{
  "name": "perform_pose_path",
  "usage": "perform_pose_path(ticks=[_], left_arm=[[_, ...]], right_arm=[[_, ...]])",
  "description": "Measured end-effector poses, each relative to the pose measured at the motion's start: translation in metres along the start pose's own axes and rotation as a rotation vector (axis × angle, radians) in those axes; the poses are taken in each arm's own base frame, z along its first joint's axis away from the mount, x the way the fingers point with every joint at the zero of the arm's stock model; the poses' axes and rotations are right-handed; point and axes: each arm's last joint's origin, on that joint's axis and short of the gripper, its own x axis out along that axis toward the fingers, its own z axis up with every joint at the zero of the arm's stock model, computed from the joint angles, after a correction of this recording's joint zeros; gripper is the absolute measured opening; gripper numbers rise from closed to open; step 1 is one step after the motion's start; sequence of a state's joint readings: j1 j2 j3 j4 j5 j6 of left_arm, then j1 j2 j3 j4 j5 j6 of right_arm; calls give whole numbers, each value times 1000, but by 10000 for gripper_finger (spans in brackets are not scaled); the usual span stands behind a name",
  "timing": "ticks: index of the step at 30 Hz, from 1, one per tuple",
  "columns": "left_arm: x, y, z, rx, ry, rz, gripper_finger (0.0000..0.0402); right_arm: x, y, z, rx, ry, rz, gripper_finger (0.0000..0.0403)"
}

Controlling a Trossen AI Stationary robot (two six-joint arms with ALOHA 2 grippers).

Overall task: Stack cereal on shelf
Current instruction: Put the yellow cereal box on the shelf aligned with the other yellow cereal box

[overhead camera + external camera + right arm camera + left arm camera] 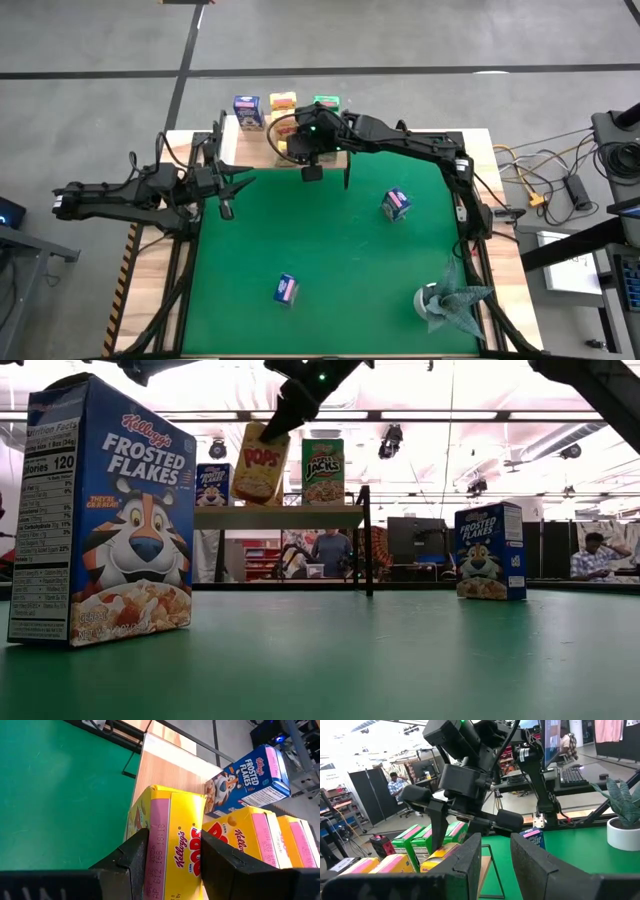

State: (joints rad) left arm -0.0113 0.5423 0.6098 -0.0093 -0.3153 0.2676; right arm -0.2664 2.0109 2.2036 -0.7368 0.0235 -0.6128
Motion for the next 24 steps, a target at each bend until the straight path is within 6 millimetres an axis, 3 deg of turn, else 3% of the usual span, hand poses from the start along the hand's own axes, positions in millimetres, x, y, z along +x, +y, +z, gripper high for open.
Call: perform_pose_path(ticks=[6,17,24], left_arm=[[0,0,0,0,0,0,88],[0,0,0,0,0,0,88],[0,0,0,0,0,0,88]], right_arm=[[0,-5,-2,24,-1,-16,144],[1,-11,-6,36,1,-29,204],[1,-13,-4,35,-24,-47,216]])
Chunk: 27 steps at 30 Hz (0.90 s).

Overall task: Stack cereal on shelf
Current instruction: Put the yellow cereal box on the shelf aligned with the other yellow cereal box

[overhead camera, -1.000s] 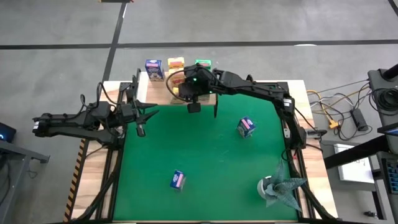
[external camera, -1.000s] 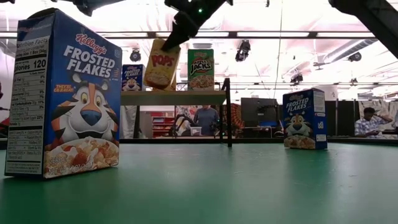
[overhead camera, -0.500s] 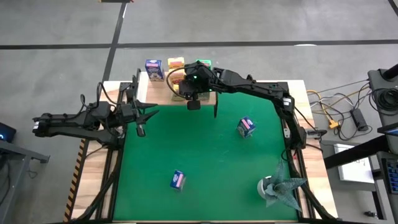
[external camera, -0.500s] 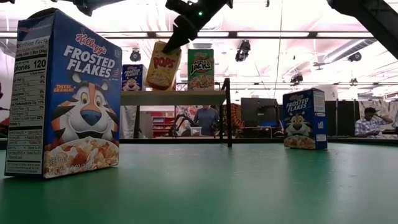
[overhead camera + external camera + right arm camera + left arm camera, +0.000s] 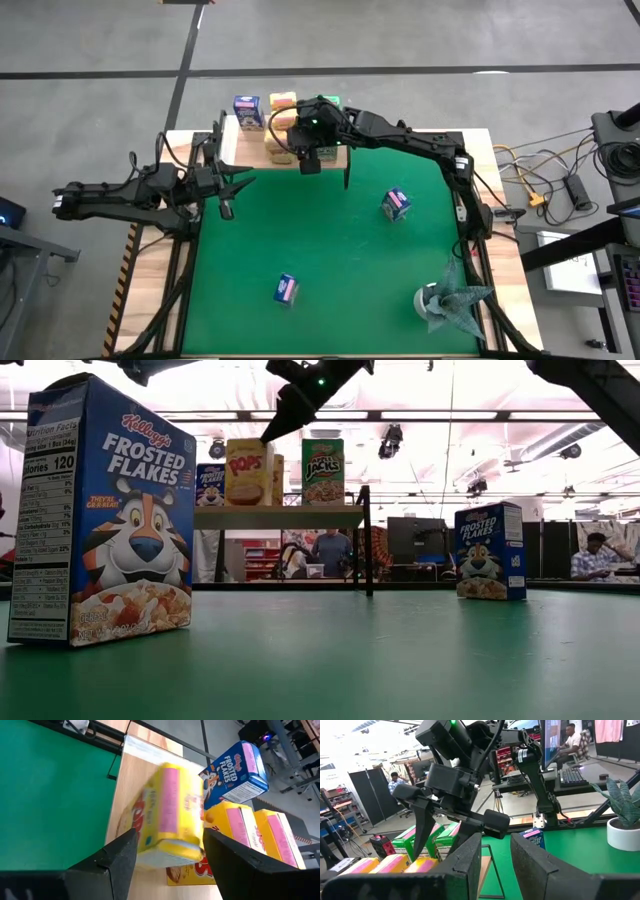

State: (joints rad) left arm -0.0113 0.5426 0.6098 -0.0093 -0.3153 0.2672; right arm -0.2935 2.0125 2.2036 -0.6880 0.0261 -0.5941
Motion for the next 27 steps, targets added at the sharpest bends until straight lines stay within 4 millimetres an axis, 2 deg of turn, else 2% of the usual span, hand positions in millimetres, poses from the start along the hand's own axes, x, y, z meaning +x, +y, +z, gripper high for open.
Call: perform_pose_path(ticks=[10,15,21,27], left_arm=[[0,0,-2,4,27,27,88],[5,0,-13,18,120,142,88],[18,-3,-32,66,239,244,84],[34,6,-50,118,368,321,43]], right_arm=[[-2,-1,1,6,-7,-6,217],[-22,0,8,14,-14,-1,216],[-48,16,19,15,7,61,213],[-69,40,21,-2,108,171,168]])
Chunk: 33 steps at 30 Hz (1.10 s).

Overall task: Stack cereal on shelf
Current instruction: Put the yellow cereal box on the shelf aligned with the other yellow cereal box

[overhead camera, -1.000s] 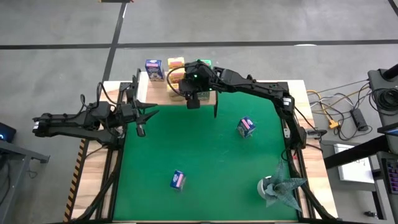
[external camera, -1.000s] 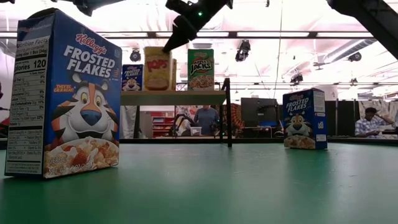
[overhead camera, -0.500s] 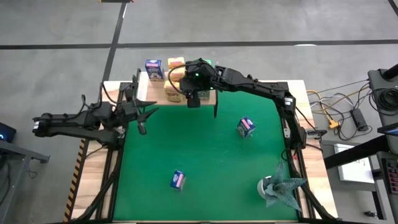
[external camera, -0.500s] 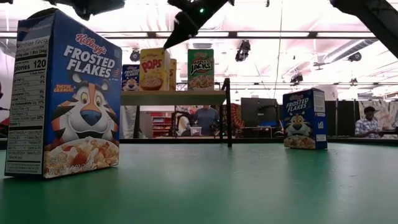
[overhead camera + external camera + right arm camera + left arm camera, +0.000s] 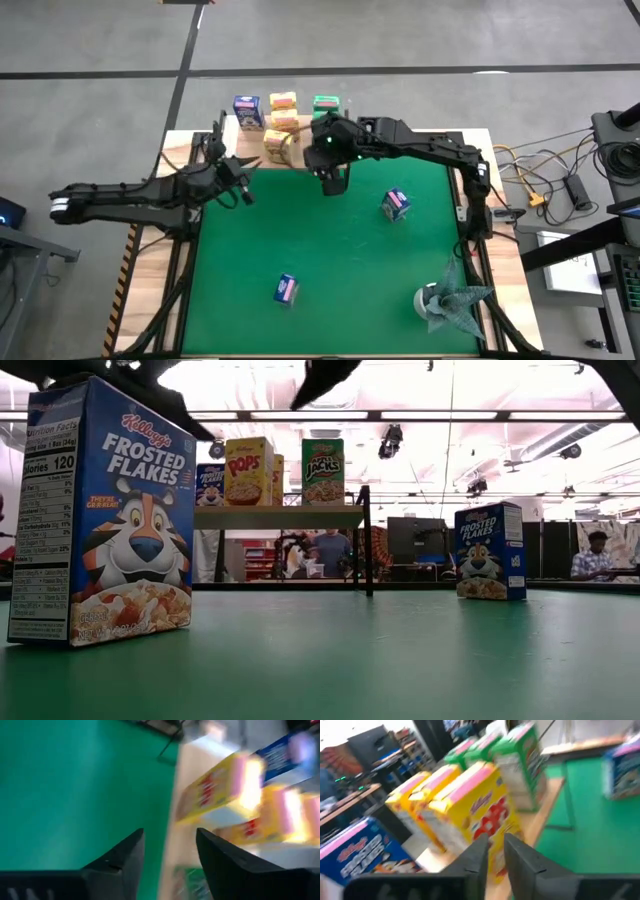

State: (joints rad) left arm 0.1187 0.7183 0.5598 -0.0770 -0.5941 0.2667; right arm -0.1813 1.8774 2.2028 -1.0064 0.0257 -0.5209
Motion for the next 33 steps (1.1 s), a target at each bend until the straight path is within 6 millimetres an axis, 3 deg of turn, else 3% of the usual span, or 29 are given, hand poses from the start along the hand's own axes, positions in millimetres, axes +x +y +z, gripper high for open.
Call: perform_pose_path(ticks=[4,12,20,33], left_arm=[[16,5,-8,47,79,60,5],[39,14,-19,70,150,66,0],[52,17,-23,52,153,50,0],[53,16,-23,18,145,25,0]], right_arm=[[-1,17,-8,26,126,88,116],[10,48,-20,68,277,188,15],[21,69,-33,107,297,203,13],[17,77,-51,131,237,176,13]])
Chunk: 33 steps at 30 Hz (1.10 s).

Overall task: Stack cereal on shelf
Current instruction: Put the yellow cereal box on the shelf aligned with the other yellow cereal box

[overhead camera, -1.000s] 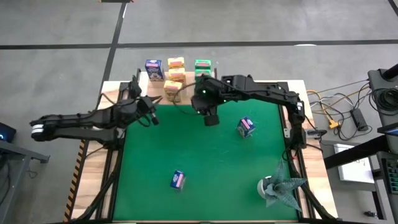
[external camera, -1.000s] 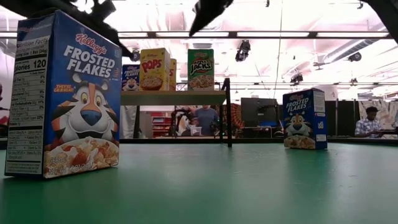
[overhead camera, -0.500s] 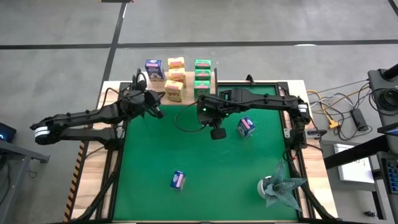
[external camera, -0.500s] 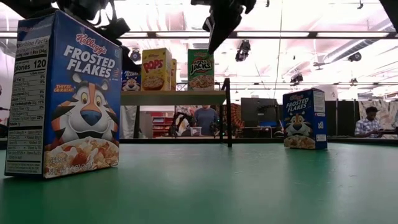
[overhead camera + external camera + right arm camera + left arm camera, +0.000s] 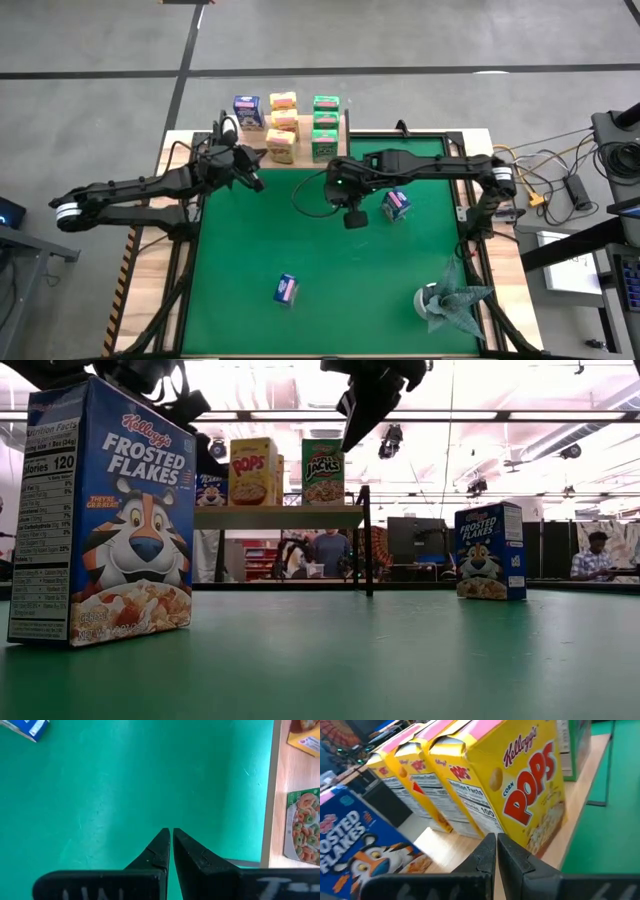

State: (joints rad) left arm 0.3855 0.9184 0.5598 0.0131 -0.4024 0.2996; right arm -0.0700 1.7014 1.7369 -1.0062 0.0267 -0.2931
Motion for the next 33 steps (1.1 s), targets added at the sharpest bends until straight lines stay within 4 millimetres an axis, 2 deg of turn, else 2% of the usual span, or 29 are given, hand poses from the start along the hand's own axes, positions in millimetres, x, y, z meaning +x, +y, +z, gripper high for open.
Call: perform_pose_path(ticks=[13,33], left_arm=[[0,-1,2,-51,-24,-44,0],[0,1,7,-4,-79,-21,0]], right_arm=[[-1,3,-10,25,-13,-5,13],[3,4,-12,40,-3,-2,13]])
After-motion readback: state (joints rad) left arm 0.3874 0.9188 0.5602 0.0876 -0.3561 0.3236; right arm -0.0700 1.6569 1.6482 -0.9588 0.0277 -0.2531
